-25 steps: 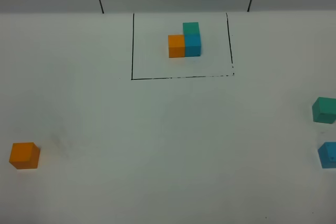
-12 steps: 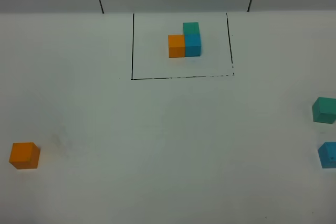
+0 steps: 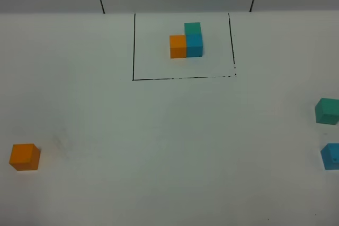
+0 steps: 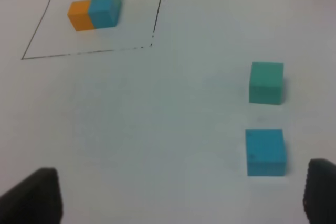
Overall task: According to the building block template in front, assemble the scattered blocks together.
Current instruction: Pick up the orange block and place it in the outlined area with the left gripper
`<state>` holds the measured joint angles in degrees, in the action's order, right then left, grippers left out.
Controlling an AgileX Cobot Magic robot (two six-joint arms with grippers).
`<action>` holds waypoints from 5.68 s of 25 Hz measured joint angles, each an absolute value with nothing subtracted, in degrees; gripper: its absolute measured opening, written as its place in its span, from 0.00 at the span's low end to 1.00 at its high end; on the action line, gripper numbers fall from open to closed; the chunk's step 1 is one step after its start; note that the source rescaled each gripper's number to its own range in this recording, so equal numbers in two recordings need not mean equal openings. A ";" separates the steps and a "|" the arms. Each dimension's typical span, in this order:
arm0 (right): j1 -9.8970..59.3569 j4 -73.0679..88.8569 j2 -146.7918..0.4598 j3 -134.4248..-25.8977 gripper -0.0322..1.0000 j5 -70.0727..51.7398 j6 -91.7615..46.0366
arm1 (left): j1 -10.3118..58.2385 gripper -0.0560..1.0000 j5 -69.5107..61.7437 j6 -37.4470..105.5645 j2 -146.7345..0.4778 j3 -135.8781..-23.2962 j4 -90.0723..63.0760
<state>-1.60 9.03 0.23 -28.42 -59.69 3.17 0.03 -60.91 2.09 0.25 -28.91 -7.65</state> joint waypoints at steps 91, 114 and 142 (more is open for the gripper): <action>-1.60 10.90 0.23 -28.42 0.91 -60.07 -1.83 | 0.03 0.58 -32.18 -2.97 -99.66 -41.36 -2.06; -1.60 10.90 0.23 -28.42 0.84 -60.07 -1.83 | 15.56 0.05 -48.42 22.74 -100.60 -59.77 -1.65; -1.60 10.90 0.23 -28.42 0.82 -60.07 -1.44 | 41.82 0.05 -63.46 41.48 -129.46 -102.57 4.23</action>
<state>-1.60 10.90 0.23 -28.42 -60.07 -1.44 41.82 -63.46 41.48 -129.46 -102.57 4.23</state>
